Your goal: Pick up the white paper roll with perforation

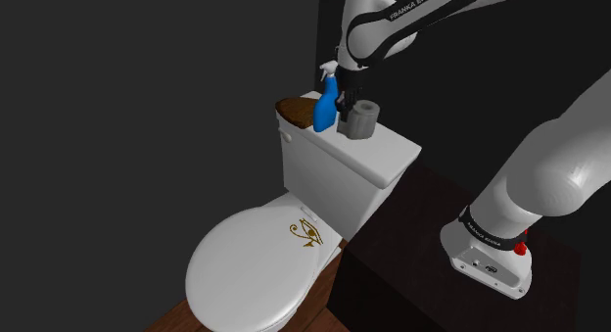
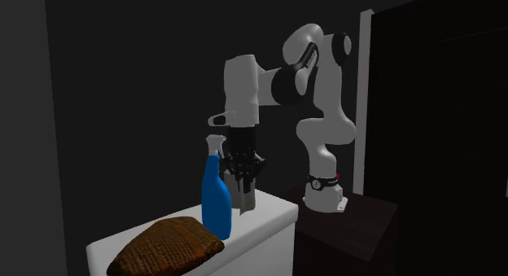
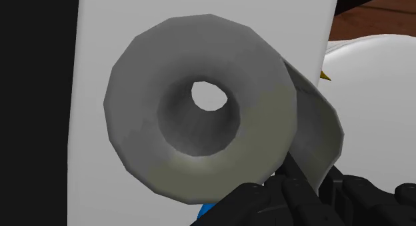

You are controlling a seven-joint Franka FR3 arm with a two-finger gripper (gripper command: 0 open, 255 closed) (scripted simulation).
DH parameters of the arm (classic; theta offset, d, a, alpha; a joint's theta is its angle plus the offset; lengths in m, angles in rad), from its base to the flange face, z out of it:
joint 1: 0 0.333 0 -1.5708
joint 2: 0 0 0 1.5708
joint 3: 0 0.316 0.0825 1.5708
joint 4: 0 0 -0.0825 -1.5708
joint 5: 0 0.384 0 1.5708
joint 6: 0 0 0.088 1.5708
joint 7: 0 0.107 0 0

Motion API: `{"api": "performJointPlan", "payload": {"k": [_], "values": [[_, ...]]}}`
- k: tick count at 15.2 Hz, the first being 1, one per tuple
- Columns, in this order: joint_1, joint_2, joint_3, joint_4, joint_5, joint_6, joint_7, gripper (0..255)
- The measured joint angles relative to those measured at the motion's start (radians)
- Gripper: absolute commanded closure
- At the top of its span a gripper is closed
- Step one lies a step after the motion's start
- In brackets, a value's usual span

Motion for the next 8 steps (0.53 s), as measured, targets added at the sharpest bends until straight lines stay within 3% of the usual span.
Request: {"api": "performJointPlan", "payload": {"k": [8], "values": [[-0.001,-0.053,-0.001,0.055,-0.001,-0.108,0.0,255]]}}
